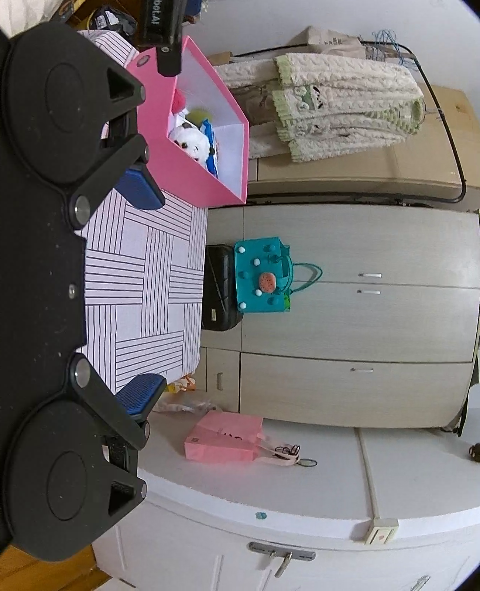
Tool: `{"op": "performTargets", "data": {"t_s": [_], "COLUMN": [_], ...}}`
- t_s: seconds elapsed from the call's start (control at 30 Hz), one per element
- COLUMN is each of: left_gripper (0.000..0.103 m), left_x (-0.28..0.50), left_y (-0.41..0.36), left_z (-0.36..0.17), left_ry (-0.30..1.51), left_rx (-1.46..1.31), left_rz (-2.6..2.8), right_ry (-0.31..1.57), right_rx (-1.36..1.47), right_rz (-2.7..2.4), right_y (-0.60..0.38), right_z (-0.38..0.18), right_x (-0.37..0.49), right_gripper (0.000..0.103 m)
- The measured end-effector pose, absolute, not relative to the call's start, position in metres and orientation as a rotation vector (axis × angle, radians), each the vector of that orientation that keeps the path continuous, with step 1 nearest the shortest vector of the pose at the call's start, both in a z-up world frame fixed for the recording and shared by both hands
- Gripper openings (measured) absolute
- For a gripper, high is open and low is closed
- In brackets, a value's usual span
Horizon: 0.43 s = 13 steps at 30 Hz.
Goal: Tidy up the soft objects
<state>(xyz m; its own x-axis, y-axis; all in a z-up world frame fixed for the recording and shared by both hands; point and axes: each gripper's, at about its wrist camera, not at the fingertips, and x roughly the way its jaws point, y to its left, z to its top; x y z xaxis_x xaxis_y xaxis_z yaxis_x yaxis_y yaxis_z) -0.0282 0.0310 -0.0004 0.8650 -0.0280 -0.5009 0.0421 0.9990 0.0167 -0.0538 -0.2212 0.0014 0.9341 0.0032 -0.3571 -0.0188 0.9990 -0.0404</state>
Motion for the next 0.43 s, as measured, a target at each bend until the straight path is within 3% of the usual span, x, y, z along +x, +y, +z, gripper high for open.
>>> {"op": "performTargets", "data": {"t_s": [0.43], "left_gripper": [0.103], "left_x": [-0.0243], "left_y": [0.0386], "left_z": [-0.0017], "left_ry": [0.530], "left_rx": [0.030], "left_rz": [-0.011], "right_ry": [0.374], "right_rx": [-0.051], "right_rz": [0.016], "right_y": [-0.2198], "right_z": [-0.0012], "right_x": [-0.0502], "right_gripper": [0.097]}}
